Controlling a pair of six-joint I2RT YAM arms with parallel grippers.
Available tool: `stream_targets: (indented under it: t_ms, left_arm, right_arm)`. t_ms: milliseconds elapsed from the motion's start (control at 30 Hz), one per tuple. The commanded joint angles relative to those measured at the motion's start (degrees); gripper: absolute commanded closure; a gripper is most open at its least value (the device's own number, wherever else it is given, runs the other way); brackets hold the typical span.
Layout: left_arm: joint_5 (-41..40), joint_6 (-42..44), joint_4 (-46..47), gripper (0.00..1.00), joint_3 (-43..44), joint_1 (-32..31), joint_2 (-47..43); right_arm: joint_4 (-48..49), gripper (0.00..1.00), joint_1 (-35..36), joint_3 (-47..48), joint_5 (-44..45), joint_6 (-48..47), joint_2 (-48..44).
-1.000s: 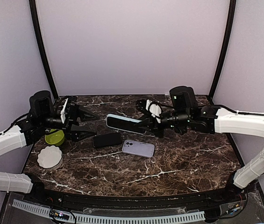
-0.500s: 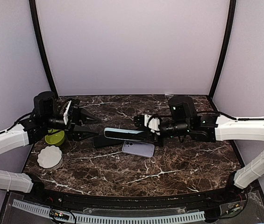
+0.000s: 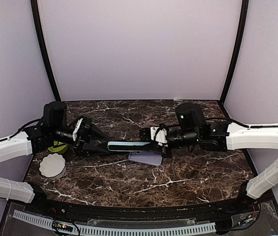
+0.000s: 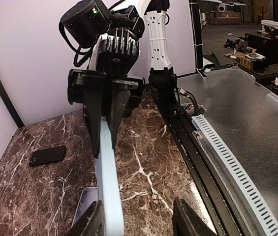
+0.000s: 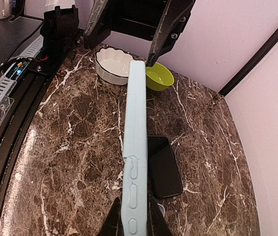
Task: Take the phone out of the phone case
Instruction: Remove the top left corner of the phone case.
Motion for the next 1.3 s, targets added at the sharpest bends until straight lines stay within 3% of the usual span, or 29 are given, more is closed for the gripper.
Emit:
stream_targets:
  t_ms: [0, 433, 833, 1267]
  left_arm:
    - [-1.6, 4.0, -2.6, 0.51, 0.4, -0.6, -0.2]
    - [-3.2, 4.2, -1.9, 0.59, 0.3, -0.8, 0.0]
    - [-3.7, 4.7, -2.2, 0.73, 0.3, -1.1, 0.3]
    - [-2.2, 3.8, -2.2, 0.78, 0.5, -1.3, 0.8]
  right_arm:
    - [5.6, 1.0, 0.9, 1.8, 0.1, -1.6, -1.3]
    - [8.3, 1.0, 2.0, 0.3, 1.9, -2.8, -2.9]
    - [10.3, 1.0, 2.8, -0.8, 4.1, -4.2, -3.9]
    - [11.7, 1.0, 3.5, -1.8, 8.1, -6.4, -4.2]
